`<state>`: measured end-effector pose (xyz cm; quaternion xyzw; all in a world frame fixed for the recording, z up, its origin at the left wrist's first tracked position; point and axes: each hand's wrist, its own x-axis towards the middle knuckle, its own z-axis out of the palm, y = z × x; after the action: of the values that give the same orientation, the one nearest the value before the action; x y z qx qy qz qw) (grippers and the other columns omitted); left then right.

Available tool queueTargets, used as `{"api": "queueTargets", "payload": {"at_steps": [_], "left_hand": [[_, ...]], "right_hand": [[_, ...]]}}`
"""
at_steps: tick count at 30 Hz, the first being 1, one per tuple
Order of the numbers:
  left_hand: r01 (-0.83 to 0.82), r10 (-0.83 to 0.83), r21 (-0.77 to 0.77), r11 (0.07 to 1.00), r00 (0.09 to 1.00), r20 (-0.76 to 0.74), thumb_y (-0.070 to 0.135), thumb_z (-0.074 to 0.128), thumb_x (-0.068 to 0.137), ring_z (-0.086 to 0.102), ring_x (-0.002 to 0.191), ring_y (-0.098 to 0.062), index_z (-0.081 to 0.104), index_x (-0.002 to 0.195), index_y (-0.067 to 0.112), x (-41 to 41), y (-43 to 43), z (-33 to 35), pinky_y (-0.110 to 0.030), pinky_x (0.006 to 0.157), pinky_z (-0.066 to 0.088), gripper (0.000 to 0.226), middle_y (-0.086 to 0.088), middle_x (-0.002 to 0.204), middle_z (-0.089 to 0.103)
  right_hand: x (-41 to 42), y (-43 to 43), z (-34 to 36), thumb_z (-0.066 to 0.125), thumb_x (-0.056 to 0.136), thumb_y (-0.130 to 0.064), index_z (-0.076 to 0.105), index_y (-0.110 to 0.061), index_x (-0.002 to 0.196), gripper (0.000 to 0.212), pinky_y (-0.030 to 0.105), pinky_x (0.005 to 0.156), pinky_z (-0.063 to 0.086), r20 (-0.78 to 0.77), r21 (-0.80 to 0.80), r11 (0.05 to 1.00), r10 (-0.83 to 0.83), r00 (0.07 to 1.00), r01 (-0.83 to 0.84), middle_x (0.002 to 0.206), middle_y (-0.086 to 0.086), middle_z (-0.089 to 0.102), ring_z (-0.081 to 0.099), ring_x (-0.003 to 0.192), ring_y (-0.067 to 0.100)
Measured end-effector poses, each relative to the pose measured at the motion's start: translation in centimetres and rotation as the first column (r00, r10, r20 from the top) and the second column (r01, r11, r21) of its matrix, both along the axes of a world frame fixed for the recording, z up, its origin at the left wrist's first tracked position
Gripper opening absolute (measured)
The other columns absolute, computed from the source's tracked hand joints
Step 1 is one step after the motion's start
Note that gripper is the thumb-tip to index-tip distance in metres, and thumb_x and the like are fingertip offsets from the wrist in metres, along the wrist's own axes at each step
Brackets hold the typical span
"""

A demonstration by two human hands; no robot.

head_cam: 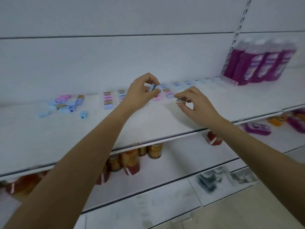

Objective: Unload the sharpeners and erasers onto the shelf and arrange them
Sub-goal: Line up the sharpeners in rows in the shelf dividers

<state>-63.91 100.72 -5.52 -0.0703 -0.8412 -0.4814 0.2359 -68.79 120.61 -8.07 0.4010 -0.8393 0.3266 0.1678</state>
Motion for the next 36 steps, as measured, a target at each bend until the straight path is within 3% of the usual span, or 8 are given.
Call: {"api": "queueTargets", "payload": {"at_steps": [5, 11, 16, 22, 25, 28, 32, 36], "left_hand": [[0.041, -0.040, -0.028, 0.999, 0.999, 0.038, 0.011, 0.070, 0.080, 0.055, 0.046, -0.001, 0.053, 0.081, 0.016, -3.2, 5.5, -0.4, -0.014, 0.050, 0.043, 0.018, 0.003, 0.087, 0.058], [0.007, -0.008, 0.010, 1.000, 0.993, 0.122, 0.018, 0.073, 0.078, 0.058, 0.052, 0.001, 0.059, 0.084, 0.011, -7.7, 8.3, 0.3, -0.010, 0.050, 0.041, 0.016, 0.005, 0.074, 0.062], [-0.021, 0.022, -0.010, 1.000, 0.995, 0.097, 0.005, 0.057, 0.085, 0.061, 0.068, 0.009, 0.063, 0.101, 0.014, -12.7, 8.1, 1.2, -0.006, 0.060, 0.044, 0.020, -0.003, 0.108, 0.064], [-0.004, 0.001, 0.037, 0.999, 0.997, 0.075, 0.010, 0.065, 0.082, 0.068, 0.086, -0.016, 0.063, 0.090, 0.016, -18.4, 8.8, 2.1, -0.016, 0.071, 0.045, 0.010, -0.003, 0.095, 0.066], [-0.039, 0.042, -0.027, 0.999, 0.995, 0.090, 0.012, 0.064, 0.082, 0.067, 0.087, -0.015, 0.062, 0.088, 0.017, -20.4, 9.7, 1.3, -0.011, 0.070, 0.044, 0.008, -0.002, 0.099, 0.066], [-0.079, 0.087, -0.094, 0.992, 0.992, 0.088, 0.013, 0.064, 0.082, 0.063, 0.076, -0.010, 0.062, 0.088, 0.017, -22.0, 10.3, 0.6, -0.002, 0.063, 0.039, 0.008, -0.001, 0.095, 0.065], [-0.149, 0.159, -0.179, 0.972, 0.986, 0.040, 0.014, 0.066, 0.081, 0.052, 0.065, -0.001, 0.061, 0.083, 0.017, -23.6, 10.9, 0.6, -0.004, 0.063, 0.037, 0.006, 0.007, 0.080, 0.058], [-0.240, 0.249, -0.183, 0.953, 0.968, 0.026, 0.012, 0.067, 0.079, 0.050, 0.066, -0.002, 0.058, 0.079, 0.016, -24.7, 11.8, 0.4, -0.008, 0.065, 0.039, 0.009, 0.012, 0.072, 0.053]], "right_hand": [[-2.0, 5.6, -0.9, 0.059, 0.086, -0.007, 0.063, -0.008, 0.112, 0.026, 0.011, 0.083, 0.036, 0.069, 0.019, 0.999, -0.048, 0.996, 0.047, 0.099, 0.004, 0.051, 0.051, 0.085, 0.008], [-5.7, 8.9, -1.4, 0.058, 0.087, -0.008, 0.063, -0.012, 0.113, 0.026, 0.010, 0.082, 0.034, 0.101, 0.020, 0.993, -0.115, 0.988, 0.113, 0.100, 0.000, 0.052, 0.049, 0.086, 0.003], [-9.8, 10.1, -0.2, 0.058, 0.085, -0.004, 0.062, -0.008, 0.108, 0.024, 0.007, 0.078, 0.036, 0.042, 0.022, 0.993, -0.116, 0.992, 0.115, 0.098, 0.004, 0.056, 0.050, 0.086, 0.008], [-15.6, 11.3, 0.9, 0.058, 0.084, 0.001, 0.062, -0.005, 0.107, 0.025, 0.002, 0.079, 0.035, -0.007, 0.002, 0.988, -0.154, 0.988, 0.154, 0.096, 0.005, 0.055, 0.050, 0.085, 0.009], [-17.9, 11.6, 0.9, 0.059, 0.086, -0.004, 0.060, -0.007, 0.111, 0.025, 0.007, 0.080, 0.037, 0.007, -0.006, 0.987, -0.161, 0.987, 0.161, 0.097, 0.003, 0.059, 0.054, 0.087, 0.009], [-20.0, 11.5, 1.3, 0.060, 0.087, -0.008, 0.062, -0.007, 0.105, 0.019, 0.003, 0.079, 0.036, 0.066, 0.022, 0.993, -0.119, 0.991, 0.118, 0.094, -0.004, 0.062, 0.054, 0.087, 0.006], [-23.7, 10.9, 2.1, 0.060, 0.086, -0.008, 0.064, -0.007, 0.094, 0.009, 0.016, 0.079, 0.038, 0.025, 0.084, 0.996, -0.028, 0.999, 0.026, 0.088, -0.005, 0.061, 0.053, 0.085, 0.010], [-27.1, 10.2, 2.3, 0.061, 0.083, -0.004, 0.065, -0.005, 0.091, 0.009, 0.016, 0.076, 0.037, -0.004, 0.086, 0.994, 0.074, 0.997, -0.073, 0.090, 0.003, 0.063, 0.053, 0.082, 0.011]]}}
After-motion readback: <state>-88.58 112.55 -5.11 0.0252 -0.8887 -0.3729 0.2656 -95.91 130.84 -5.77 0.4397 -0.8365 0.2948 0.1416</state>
